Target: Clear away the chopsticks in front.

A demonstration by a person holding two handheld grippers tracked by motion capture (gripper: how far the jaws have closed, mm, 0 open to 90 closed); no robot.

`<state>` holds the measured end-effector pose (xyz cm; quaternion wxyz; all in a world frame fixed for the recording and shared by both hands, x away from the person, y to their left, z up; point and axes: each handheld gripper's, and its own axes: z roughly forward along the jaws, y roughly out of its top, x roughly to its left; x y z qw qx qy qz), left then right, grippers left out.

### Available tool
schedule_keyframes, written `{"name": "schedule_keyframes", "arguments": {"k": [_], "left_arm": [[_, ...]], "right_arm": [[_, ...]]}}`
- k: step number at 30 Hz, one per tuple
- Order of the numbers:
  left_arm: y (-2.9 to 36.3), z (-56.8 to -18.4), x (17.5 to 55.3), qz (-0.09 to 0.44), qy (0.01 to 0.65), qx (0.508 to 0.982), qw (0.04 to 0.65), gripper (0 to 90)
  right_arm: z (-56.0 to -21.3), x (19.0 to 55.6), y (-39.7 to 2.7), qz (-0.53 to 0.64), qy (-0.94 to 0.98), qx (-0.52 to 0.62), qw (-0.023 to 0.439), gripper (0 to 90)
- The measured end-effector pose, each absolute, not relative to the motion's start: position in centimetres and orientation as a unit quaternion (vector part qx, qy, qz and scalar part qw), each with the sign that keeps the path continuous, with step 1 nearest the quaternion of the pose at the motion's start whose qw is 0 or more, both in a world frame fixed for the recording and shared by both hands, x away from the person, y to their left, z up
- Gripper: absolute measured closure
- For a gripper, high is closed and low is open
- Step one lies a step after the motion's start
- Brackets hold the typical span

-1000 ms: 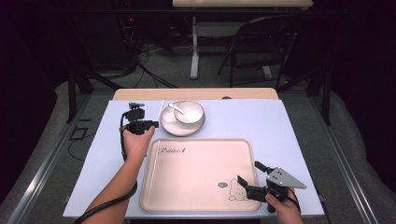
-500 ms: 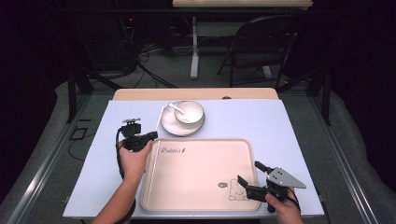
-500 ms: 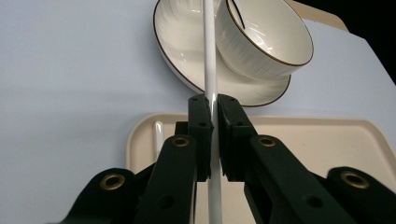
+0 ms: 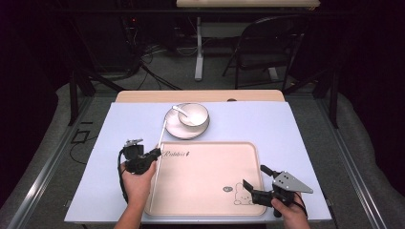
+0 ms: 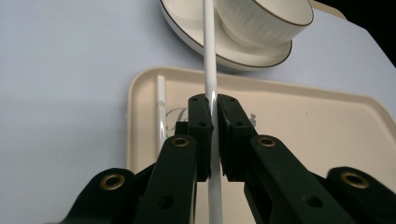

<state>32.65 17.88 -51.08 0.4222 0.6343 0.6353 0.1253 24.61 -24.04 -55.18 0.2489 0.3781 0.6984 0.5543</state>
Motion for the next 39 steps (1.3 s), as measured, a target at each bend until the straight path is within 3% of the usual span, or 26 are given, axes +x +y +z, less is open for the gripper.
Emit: {"name": "schedule_keyframes", "arguments": {"k": [20,39], "left_arm": [[17.1,-53.0,30.3,0.127,0.643,0.632,0.413,84.5],[15.9,-54.8,29.4,0.137,0.664,0.65,0.343,84.5]], "right_arm": [[-55.2,24.6,-24.0,0.554,0.699,0.376,0.249,14.2],[-55.2,24.6,-24.0,0.555,0.7,0.375,0.249,14.2]]}}
